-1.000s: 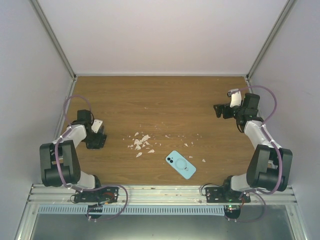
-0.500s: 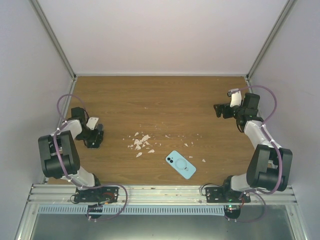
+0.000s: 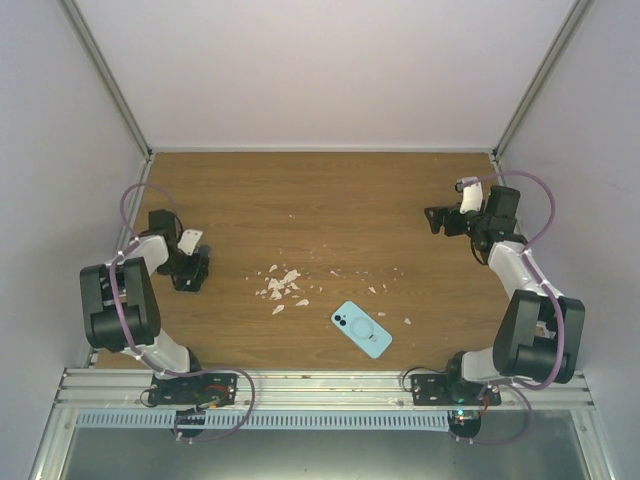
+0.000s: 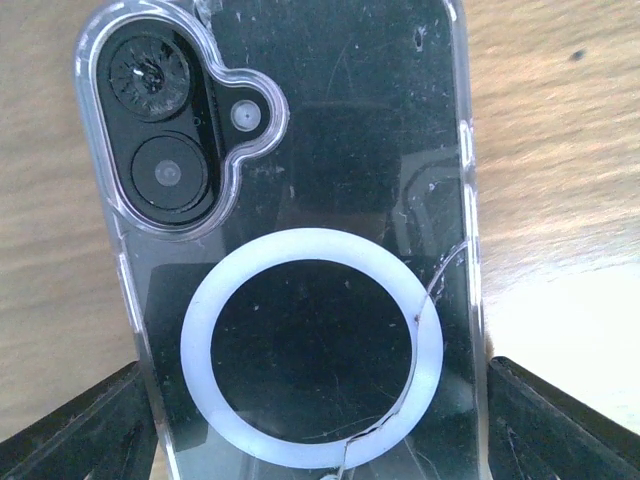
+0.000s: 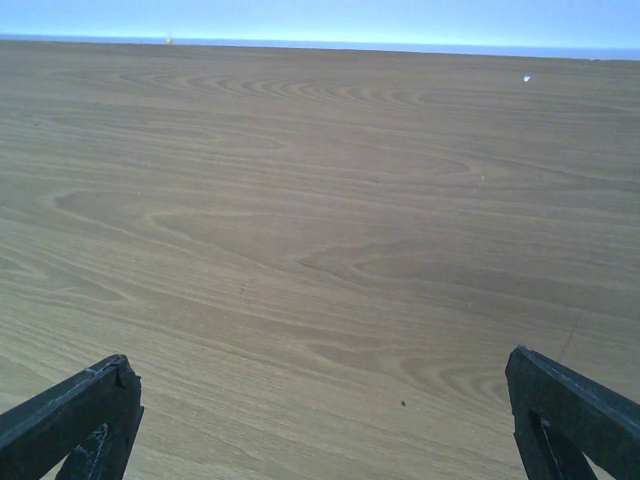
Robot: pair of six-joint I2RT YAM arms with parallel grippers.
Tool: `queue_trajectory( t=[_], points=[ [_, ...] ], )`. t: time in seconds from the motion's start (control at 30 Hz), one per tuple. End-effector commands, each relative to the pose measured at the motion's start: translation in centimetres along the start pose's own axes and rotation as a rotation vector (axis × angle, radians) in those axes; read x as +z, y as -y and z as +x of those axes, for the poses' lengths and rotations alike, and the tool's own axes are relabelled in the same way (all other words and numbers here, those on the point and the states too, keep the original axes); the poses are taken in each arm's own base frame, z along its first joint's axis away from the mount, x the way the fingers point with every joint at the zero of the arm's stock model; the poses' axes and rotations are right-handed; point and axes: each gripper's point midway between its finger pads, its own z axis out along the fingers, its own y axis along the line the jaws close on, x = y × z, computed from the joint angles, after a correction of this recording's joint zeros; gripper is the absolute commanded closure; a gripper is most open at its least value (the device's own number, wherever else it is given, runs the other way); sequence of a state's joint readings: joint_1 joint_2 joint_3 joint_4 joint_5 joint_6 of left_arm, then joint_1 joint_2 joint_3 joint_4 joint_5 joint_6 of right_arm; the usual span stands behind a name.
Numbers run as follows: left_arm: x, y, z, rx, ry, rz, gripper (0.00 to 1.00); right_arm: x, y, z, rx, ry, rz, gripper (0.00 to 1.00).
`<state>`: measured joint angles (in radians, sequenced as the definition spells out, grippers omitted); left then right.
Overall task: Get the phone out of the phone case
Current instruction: Pick up the phone at the center of the board.
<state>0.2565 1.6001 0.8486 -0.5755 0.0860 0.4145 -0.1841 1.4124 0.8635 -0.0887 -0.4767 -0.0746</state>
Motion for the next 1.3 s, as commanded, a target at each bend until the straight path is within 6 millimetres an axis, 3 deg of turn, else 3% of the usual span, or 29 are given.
queue_trajectory(
  t=[0.0, 0.23, 0.5, 0.63, 0.93, 1.17, 1.27],
  points=[
    [1.9, 2.5, 0.0, 0.077, -0.016, 0.039, 0.30, -0.6, -1.3, -1.0, 0.012, 0.047, -0.047, 0.00],
    [0.0, 4.7, -3.0, 0.149, 0.073, 0.074, 0.34, -1.3, -2.8, -2.9, 0.056, 0.084, -0.112, 0.00],
    [-3.0, 8.5, -8.2, 0.244, 0.209, 0.144, 0.38, -0.9, -5.3, -5.4, 0.191, 0.085, -0.203, 0.00],
    [-4.3, 11.7, -10.0, 0.302, 0.252, 0.208, 0.39, -0.2, -6.8, -6.1, 0.256, 0.046, -0.277, 0.00],
    [-9.1, 19.5, -13.1, 0.486, 0.402, 0.315, 0.40, 0.6, -9.3, -6.7, 0.428, -0.034, -0.418, 0.00],
    [-12.7, 25.6, -14.3, 0.626, 0.488, 0.381, 0.41, 1.4, -12.8, -5.6, 0.499, -0.131, -0.543, 0.03],
    [-13.7, 27.7, -14.5, 0.671, 0.508, 0.403, 0.41, 1.4, -15.7, -5.2, 0.483, -0.172, -0.608, 0.07]
  ],
)
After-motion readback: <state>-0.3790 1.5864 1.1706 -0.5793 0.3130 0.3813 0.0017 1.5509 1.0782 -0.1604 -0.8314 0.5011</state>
